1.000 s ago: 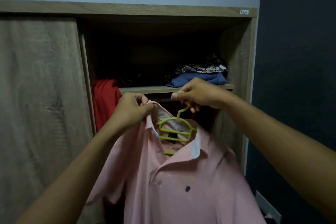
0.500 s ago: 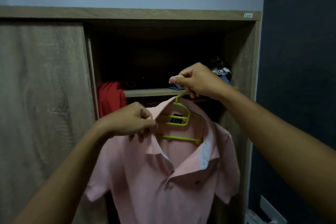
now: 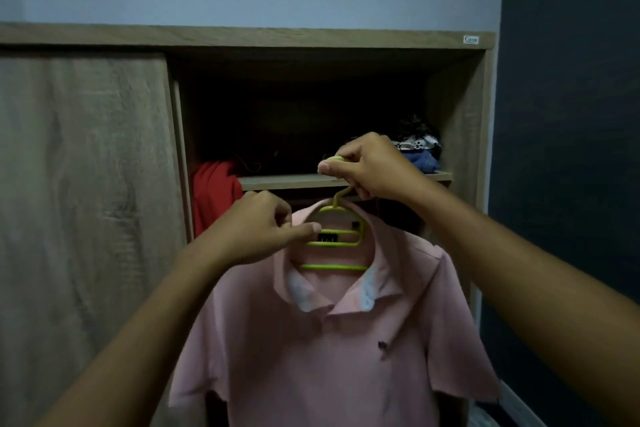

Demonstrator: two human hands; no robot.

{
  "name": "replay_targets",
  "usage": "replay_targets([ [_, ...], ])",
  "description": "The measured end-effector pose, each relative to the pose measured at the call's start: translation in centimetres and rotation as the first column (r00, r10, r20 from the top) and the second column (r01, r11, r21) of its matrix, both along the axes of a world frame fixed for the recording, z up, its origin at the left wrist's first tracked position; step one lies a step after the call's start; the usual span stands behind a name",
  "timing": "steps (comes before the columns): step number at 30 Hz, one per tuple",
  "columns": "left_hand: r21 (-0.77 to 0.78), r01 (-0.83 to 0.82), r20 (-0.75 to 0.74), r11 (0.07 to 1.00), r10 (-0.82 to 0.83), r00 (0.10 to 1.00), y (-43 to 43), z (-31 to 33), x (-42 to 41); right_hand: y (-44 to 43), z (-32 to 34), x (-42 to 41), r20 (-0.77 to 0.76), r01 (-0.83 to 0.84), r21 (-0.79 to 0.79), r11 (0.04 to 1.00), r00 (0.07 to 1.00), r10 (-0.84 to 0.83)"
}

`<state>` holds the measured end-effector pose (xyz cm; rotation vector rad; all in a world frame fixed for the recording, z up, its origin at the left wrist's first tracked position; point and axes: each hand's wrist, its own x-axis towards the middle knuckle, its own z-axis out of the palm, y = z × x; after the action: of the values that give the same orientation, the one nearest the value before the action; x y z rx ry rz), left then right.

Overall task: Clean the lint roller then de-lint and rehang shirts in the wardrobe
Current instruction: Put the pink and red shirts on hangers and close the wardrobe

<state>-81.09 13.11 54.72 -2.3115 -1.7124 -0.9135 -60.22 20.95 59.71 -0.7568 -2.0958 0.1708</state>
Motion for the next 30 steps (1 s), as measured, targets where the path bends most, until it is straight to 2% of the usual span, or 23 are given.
replay_targets([
  [3,0.079,-0.154,-0.208,0.985,0.167,0.964,1.4,-1.2,0.3,-1.4,0.8,-0.1,0.014,-0.003,0.032,0.999,1.000,0.002],
  [5,0.125,-0.139,-0.223,0.982,0.164,0.961,1.8,-1.8,1.0,-2.1,1.2,0.3,0.004,-0.005,0.054,0.999,1.000,0.004],
  [9,0.236,-0.068,-0.147,0.970,0.104,0.984,1.9,-1.4,1.6,-1.9,0.3,0.1,0.006,0.017,0.038,0.999,1.000,-0.017],
  [14,0.327,-0.171,-0.273,0.929,0.267,0.924,1.3,-1.4,1.2,-2.1,-0.7,0.6,0.010,0.002,-0.008,1.000,1.000,-0.002],
  [17,0.329,-0.090,-0.308,0.940,0.197,0.931,1.7,-1.7,0.9,-2.5,-0.5,0.8,0.000,0.002,0.012,1.000,1.000,-0.002],
  [22,0.305,0.099,-0.238,0.947,-0.025,0.971,1.7,-1.3,1.2,-2.5,-1.0,0.3,0.012,0.016,0.057,0.998,1.000,-0.017],
  [25,0.297,0.150,-0.250,0.943,-0.075,0.965,1.8,-2.0,1.2,-2.4,-1.2,0.4,0.063,0.017,0.019,1.000,0.998,-0.018],
  [28,0.350,0.185,-0.155,0.918,-0.138,0.978,1.9,-3.1,0.9,-2.7,-1.0,1.6,0.004,-0.023,0.024,0.999,1.000,0.023],
  [30,0.276,0.179,-0.138,0.944,-0.145,0.980,2.5,-3.7,0.8,-2.9,-1.1,2.1,0.005,-0.025,0.020,0.999,1.000,0.025],
])
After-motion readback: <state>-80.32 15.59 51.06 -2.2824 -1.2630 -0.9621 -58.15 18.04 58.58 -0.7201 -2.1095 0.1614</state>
